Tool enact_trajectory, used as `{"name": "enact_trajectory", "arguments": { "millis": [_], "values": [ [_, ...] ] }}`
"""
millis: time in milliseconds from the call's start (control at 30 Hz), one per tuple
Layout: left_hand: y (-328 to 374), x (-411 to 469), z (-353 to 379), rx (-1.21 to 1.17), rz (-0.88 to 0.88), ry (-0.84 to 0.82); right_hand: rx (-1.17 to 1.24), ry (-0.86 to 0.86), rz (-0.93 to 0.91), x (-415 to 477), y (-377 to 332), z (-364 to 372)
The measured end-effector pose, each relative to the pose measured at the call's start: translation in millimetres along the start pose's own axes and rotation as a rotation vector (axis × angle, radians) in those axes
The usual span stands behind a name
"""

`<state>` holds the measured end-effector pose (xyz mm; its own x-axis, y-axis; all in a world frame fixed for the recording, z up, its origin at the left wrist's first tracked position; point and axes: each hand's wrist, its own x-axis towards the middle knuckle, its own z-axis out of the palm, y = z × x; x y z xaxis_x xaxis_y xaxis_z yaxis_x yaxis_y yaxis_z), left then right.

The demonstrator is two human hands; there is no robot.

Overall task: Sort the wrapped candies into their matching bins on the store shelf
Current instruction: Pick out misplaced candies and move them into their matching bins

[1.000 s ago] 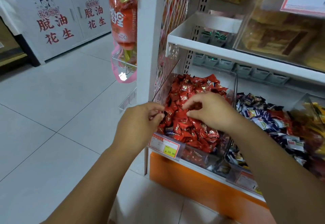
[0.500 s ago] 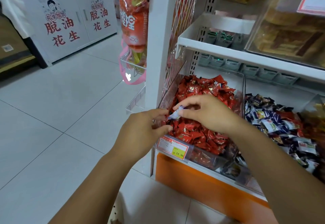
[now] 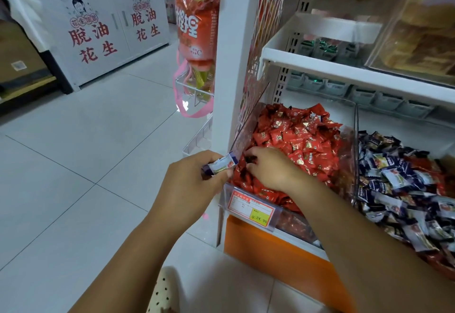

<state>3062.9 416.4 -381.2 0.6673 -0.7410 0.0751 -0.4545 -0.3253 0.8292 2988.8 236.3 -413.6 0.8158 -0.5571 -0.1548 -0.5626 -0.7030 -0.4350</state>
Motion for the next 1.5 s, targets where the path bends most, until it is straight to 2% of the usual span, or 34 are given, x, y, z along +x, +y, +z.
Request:
{"name": "enact_trajectory", "arguments": {
  "millis": [133,367,533,733,933,1067,1200,1267,1333,1433,1500],
  "values": [
    [0.0,1.7,1.4,0.013,0.003,-0.001,0.066,0.039,0.083,8.8,4.3,7.5],
    [2.7,1.2,0.8,0.015,-0.005,0.025,-0.062,0.076,0.019,-3.7,1.7,10.1],
    [8.0,-2.1,4.3,0.008,-0.029,-0.025,0.106,0.126,-0.009,-13.4,7.0,-1.5],
    [20.7,-2.8,14.8,-0.067,-0.003,-0.063,0.321,0.174,0.014,-43.7,11.6,-55.5],
    [37.1,-4.1,29.1,-0.176,0.041,-0.093,0.625,0.057,-0.018,-70.1,-0.8,-70.2],
    [37.0,-3.1,25.5,-0.144,0.069,-0.027,0.732,0.019,-0.017,-69.8,-7.1,-63.4],
    [29.7,-1.8,13.9,-0.104,0.043,0.006,0.699,-0.059,-0.050,-61.8,-11.6,-63.0],
    [21.9,0.5,4.9,-0.087,0.013,0.077,0.628,-0.027,-0.040,-55.0,-6.6,-71.2],
    [17.3,2.1,-4.7,-0.086,-0.025,0.133,0.433,0.008,-0.089,-48.8,-4.4,-71.8],
    [16.4,2.1,-14.2,-0.144,-0.064,0.158,0.201,-0.163,-0.269,-38.2,-14.9,-42.3],
    [16.6,2.6,-16.8,-0.198,-0.080,0.126,-0.085,-0.238,-0.326,-29.5,-16.3,-18.0]
  ]
}}
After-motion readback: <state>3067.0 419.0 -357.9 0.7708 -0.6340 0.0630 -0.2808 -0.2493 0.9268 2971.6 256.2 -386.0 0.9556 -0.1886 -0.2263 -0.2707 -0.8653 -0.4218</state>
